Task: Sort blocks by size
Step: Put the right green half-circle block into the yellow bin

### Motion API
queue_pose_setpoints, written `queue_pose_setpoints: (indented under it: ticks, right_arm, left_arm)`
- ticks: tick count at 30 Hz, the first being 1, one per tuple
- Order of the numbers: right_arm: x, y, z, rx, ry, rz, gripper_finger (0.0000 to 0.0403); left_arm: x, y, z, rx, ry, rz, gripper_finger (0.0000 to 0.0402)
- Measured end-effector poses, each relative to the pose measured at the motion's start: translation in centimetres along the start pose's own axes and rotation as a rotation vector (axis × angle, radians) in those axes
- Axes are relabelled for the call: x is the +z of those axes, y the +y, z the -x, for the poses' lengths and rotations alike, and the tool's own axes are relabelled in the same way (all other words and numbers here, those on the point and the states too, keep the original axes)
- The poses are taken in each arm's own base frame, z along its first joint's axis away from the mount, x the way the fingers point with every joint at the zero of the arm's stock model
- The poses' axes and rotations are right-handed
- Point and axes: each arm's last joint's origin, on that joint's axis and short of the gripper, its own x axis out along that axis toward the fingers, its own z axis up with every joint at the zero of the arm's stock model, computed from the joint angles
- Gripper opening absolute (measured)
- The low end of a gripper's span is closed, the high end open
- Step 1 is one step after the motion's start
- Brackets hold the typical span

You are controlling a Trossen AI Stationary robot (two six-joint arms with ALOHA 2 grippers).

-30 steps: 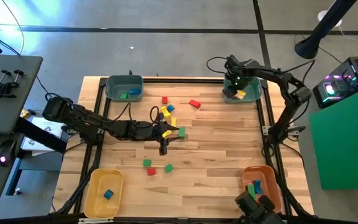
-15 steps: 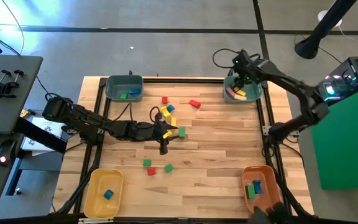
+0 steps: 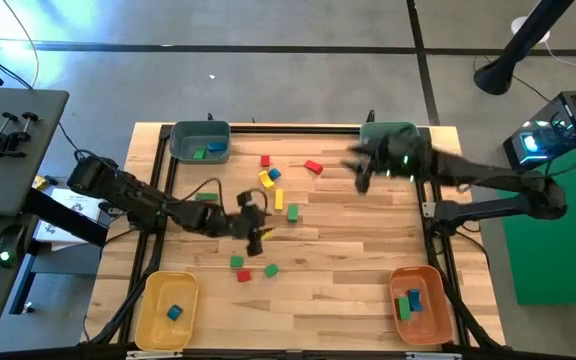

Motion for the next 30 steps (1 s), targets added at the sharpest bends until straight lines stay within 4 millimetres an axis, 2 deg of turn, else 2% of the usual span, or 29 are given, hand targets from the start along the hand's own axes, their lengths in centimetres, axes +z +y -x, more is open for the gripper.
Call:
queue_pose_setpoints:
  ticks: [3, 7, 12, 18, 21, 27, 30]
  right_arm:
    - [-3.4, 2.1, -0.9, 0.086, -0.017, 0.011, 0.0209]
    - [-7.4, 3.9, -1.6, 0.141, -0.111, -0.042, 0.0209]
    - [-10.4, 4.7, -1.2, 0.222, -0.237, -0.118, 0.0209]
    - [-12.6, 5.2, -0.6, 0.289, -0.235, -0.218, 0.0209]
    - [-13.1, 6.0, -0.2, 0.321, -0.213, -0.250, 0.0209]
    - [-13.5, 8.0, 1.3, 0.299, -0.242, -0.298, 0.0209]
    - [-13.7, 8.7, 2.0, 0.295, -0.251, -0.316, 0.0209]
  left_arm:
    - [-1.2, -2.0, 1.2, -0.043, 0.054, 0.031, 0.0172]
    - [-1.4, -4.7, 2.8, -0.126, 0.002, 0.096, 0.0172]
    - [-1.6, -6.3, 3.9, -0.192, -0.029, 0.099, 0.0172]
    - [-1.1, -7.9, 3.1, -0.326, -0.115, 0.123, 0.0173]
    - [-1.7, -8.7, 2.1, -0.377, -0.116, 0.090, 0.0177]
    - [-3.7, -9.6, 0.3, -0.388, -0.028, 0.067, 0.0216]
    - [-4.1, -9.7, 0.0, -0.391, -0.011, 0.060, 0.0241]
